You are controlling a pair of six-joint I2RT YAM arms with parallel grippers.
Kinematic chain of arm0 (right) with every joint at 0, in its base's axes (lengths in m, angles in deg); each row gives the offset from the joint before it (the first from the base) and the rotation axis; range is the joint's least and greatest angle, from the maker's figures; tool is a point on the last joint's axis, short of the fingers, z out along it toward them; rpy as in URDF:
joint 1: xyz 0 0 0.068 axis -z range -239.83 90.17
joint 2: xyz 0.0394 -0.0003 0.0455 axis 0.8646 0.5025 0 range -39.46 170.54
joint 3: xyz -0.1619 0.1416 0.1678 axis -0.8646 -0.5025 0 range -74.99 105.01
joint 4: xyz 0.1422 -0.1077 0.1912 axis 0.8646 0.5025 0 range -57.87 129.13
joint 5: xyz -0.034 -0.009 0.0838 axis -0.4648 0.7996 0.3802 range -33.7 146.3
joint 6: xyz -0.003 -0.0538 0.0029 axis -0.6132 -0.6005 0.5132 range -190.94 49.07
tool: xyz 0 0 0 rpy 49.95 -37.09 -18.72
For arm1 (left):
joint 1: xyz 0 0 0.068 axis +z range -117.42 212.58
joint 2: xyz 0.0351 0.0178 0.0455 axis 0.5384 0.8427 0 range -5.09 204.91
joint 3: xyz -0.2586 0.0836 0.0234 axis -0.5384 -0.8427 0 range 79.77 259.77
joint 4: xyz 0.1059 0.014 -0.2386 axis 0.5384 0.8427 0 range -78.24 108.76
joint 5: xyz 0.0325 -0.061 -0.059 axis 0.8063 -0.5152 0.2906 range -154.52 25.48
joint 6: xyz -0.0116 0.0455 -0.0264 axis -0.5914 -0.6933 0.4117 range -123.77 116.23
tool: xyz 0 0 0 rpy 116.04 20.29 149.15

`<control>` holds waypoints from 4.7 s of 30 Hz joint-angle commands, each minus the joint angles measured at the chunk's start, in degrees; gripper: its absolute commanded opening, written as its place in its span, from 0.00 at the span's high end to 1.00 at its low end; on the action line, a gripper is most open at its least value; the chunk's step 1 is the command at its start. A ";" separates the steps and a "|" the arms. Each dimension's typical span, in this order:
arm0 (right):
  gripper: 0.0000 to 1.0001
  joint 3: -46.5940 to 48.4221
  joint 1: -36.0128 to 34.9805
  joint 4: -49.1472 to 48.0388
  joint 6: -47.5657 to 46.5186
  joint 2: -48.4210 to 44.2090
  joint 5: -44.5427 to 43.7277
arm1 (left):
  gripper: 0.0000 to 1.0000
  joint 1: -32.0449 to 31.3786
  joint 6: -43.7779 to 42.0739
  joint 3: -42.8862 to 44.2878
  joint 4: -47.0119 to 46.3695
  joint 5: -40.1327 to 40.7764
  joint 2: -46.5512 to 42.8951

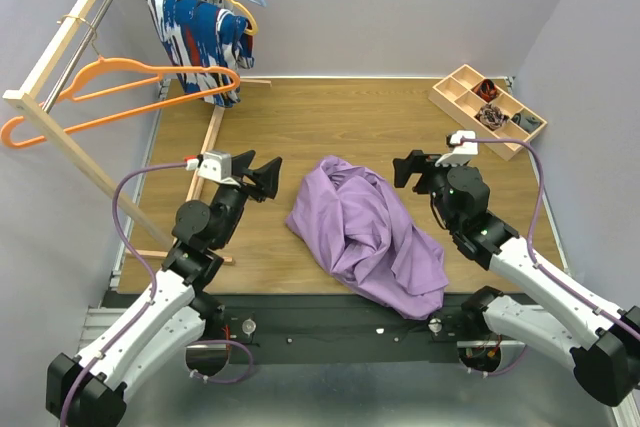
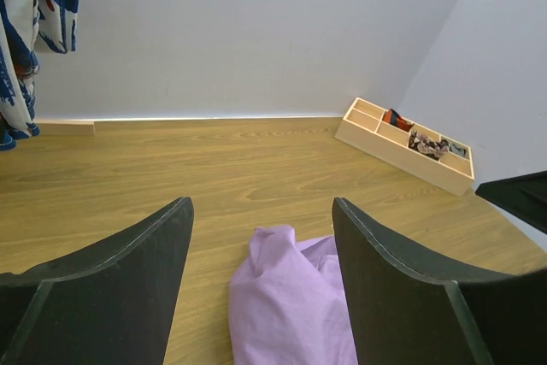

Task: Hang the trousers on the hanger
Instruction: Fold the trousers

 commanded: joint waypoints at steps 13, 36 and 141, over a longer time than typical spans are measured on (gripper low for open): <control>0.00 -2.18 -0.28 1.27 2.02 -0.87 -10.04 | 0.29 -3.58 -2.49 4.88 2.13 -3.80 12.63; 0.00 -5.16 -0.28 2.85 10.80 12.84 5.08 | 0.23 -9.40 8.58 5.85 -9.47 -6.35 44.00; 0.99 10.82 4.82 19.63 10.29 25.26 7.53 | 0.27 12.13 -3.55 13.59 2.92 -3.88 28.12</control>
